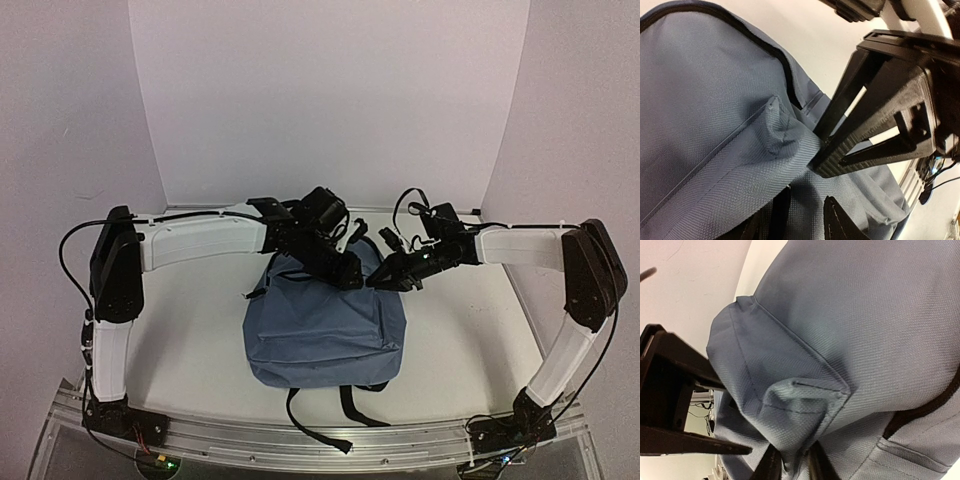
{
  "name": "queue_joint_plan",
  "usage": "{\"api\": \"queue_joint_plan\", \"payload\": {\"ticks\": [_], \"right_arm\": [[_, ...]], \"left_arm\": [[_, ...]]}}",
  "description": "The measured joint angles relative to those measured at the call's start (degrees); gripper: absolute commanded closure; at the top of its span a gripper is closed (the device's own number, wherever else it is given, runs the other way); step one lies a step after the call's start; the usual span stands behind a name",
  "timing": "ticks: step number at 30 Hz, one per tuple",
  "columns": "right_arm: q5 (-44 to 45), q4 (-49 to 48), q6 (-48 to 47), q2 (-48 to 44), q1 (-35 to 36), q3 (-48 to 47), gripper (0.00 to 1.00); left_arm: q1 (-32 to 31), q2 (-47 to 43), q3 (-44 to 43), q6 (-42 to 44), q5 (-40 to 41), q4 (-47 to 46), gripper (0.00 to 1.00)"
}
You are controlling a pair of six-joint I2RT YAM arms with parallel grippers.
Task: Pack the student bag
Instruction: Zip the student bag at the center of the board.
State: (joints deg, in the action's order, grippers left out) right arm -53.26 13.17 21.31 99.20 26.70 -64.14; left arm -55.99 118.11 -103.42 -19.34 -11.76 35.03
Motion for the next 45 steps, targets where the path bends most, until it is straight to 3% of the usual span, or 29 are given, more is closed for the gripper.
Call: {"api": "queue_joint_plan", "payload": {"ticks": [3, 7, 14, 45], "right_arm": [[0.26, 0.04, 0.13, 0.00, 0.00, 0.00, 1.00], [0.40, 0.11, 0.21, 0.00, 0.00, -0.04, 1.00], [1.00, 0.11, 0.05, 0.00, 0.14, -0.04, 1.00], [3.69, 1.53, -3.99, -2.72, -2.63, 3.04, 1.00]], "left_arm": [[-0.02, 0.32, -0.48, -0.13, 1.10, 1.00, 0.82], [-0.19, 0.32, -0.50, -0.71, 3.79, 1.95, 0.99], [-0.14, -0.50, 0.55, -2.91, 8.30, 2.47, 1.00], [8.04, -20.80, 24.25, -11.54, 14.53, 5.56, 1.00]]}}
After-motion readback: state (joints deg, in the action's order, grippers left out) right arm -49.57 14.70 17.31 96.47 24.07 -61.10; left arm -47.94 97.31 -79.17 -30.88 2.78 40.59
